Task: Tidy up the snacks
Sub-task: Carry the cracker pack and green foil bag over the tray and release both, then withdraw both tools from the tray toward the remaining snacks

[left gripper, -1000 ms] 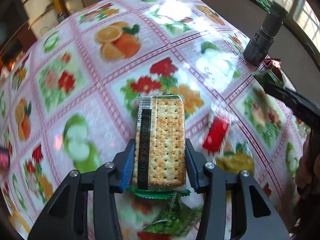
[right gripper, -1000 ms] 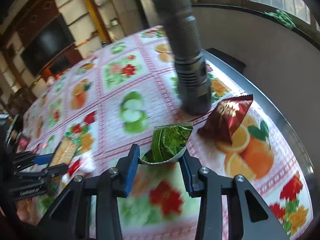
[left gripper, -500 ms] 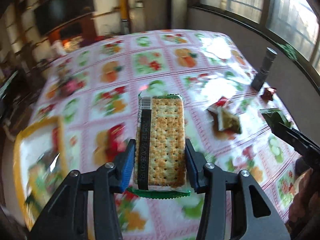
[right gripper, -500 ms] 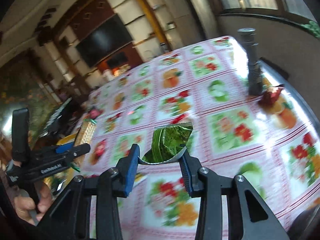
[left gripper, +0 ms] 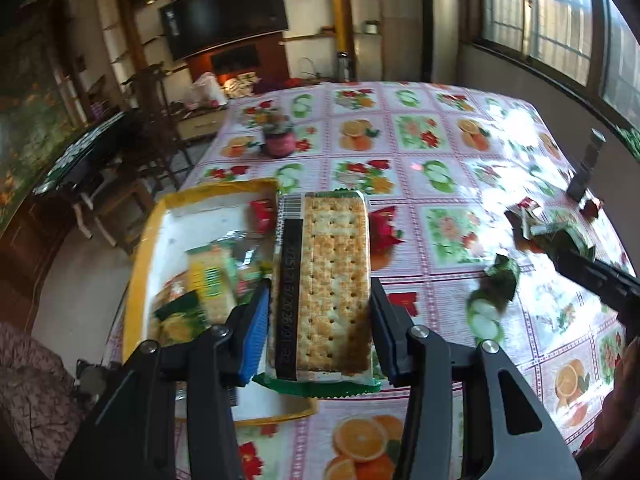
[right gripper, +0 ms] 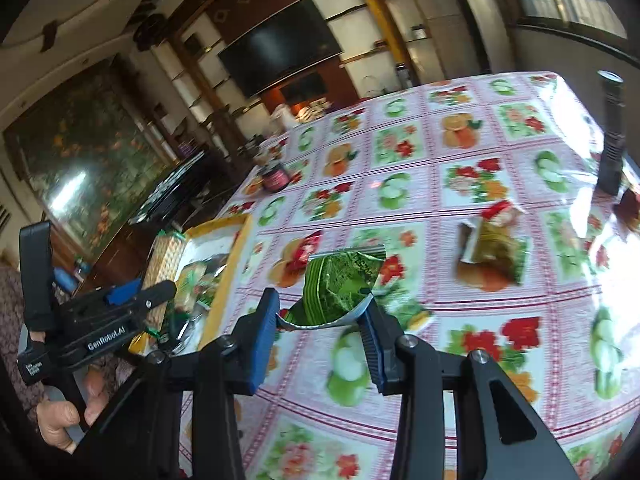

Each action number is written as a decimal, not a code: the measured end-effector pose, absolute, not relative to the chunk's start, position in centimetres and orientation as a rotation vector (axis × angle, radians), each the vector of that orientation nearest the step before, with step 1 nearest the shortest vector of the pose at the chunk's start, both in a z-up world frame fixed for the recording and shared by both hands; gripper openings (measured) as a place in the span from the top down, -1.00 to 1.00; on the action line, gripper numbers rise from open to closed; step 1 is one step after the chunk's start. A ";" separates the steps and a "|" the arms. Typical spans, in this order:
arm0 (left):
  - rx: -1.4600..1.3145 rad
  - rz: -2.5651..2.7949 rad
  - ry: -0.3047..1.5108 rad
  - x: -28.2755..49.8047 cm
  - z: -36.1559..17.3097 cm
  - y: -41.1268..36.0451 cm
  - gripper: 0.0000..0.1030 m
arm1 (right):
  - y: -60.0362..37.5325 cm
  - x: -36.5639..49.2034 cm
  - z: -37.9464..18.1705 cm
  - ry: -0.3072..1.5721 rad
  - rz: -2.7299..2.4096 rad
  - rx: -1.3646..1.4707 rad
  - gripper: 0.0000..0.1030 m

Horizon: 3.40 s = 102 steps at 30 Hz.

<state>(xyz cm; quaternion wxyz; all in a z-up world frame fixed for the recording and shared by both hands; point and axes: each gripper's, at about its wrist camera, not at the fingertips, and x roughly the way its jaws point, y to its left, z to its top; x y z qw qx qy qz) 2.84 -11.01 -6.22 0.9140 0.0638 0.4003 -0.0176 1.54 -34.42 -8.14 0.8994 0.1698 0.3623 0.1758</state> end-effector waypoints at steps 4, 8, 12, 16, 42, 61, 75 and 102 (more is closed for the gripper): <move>0.103 0.005 0.809 2.6 -5.9 -8.7 0.07 | -32.1 2.0 -8.1 0.763 0.411 0.336 0.24; 0.075 0.037 0.805 2.5 -6.1 -6.7 0.07 | -29.6 2.7 -7.9 0.771 0.452 0.304 0.24; 0.054 0.063 0.808 2.3 -6.4 -4.9 0.07 | -27.6 3.0 -7.6 0.776 0.484 0.278 0.24; 0.034 0.077 0.812 2.2 -6.9 -3.5 0.07 | -25.9 3.5 -7.6 0.783 0.509 0.262 0.24; -0.116 0.092 0.923 3.9 -11.5 2.0 0.06 | -10.8 12.6 -11.9 0.935 0.742 0.105 0.18; -0.059 0.196 0.789 1.1 -7.2 1.5 -0.80 | -17.8 9.6 -10.2 0.909 0.697 0.262 -0.01; -0.012 0.198 0.742 -0.2 -5.3 -0.9 -0.86 | -26.0 5.4 -8.9 0.840 0.554 0.334 -0.02; 0.047 0.145 0.723 -1.1 -4.1 -4.9 -0.91 | -37.6 0.9 -10.1 0.807 0.335 0.437 -0.03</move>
